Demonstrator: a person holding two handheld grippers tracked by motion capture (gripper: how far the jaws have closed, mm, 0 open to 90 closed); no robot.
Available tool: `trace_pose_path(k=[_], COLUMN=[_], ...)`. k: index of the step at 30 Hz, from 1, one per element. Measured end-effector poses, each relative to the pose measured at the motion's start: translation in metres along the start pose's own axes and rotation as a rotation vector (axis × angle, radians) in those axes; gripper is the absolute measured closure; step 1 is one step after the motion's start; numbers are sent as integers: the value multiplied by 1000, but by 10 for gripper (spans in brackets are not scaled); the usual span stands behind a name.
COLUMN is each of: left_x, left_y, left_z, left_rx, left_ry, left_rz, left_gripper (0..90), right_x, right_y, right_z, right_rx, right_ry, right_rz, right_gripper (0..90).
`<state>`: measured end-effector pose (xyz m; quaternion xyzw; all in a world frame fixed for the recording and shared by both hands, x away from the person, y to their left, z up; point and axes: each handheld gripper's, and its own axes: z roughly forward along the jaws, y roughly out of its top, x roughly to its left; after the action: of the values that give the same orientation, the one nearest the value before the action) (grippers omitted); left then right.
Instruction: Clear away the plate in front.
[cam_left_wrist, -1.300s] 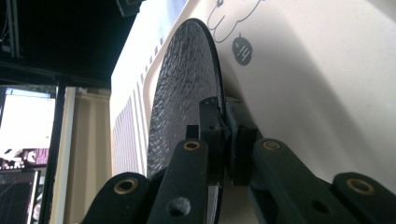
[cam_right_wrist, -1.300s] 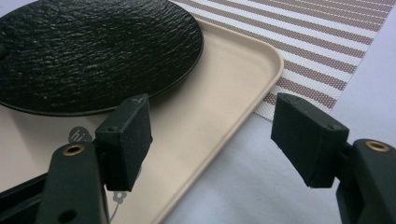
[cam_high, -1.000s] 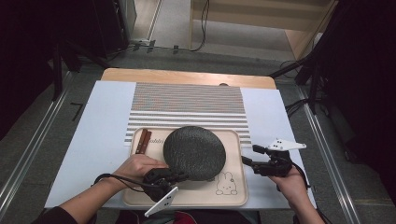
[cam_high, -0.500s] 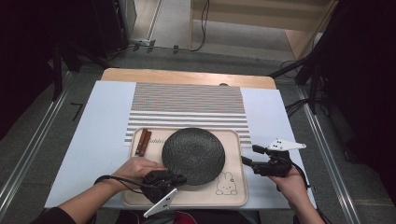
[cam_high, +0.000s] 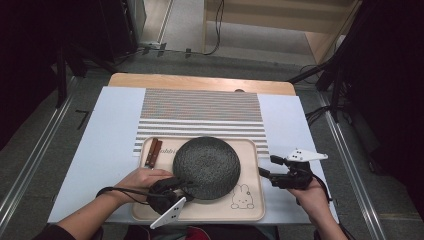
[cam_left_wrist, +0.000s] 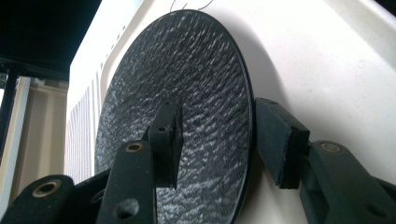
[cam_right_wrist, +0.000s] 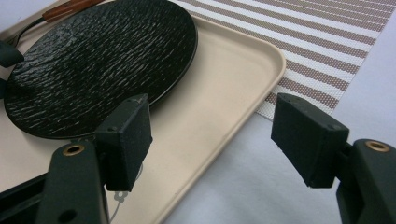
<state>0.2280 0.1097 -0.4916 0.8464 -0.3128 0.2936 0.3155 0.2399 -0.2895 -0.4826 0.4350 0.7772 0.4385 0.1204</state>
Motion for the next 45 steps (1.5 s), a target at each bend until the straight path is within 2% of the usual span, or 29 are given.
trace_pose_path(k=[4, 9, 17, 20, 29, 32, 35, 40, 43, 45], left_x=[1, 2, 5, 6, 17, 22, 29, 38, 44, 46], left_y=[0, 0, 0, 0, -1, -3, -6, -10, -13, -16], left_z=[-2, -7, -15, -18, -24, -24, -21, -12, -7, -3], left_rx=[-4, -5, -13, -10, -14, -15, 3, -3, 21, 27], left_ry=[-3, 2, 14, 19, 47, 52, 45, 50, 40, 44], left_rz=[-13, -5, -42, -38, -69, -95, -136, -224, -270, -319], left_gripper=[524, 511, 510, 510, 510, 510, 507, 488, 464, 456], right_x=[0, 0, 0, 0, 0, 0, 0, 1, 0, 0], right_y=[0, 0, 0, 0, 0, 0, 0, 0, 0, 0], right_z=[0, 0, 0, 0, 0, 1, 0, 1, 1, 1], right_rx=[1, 2, 1, 2, 8, 5, 3, 4, 6, 3], right_ry=[0, -3, -1, -2, 2, 1, 2, 5, 6, 3], right_rz=[0, 1, 1, 0, -2, -1, 3, 1, 10, 6], right_gripper=[268, 268, 268, 268, 268, 268, 268, 268, 267, 267])
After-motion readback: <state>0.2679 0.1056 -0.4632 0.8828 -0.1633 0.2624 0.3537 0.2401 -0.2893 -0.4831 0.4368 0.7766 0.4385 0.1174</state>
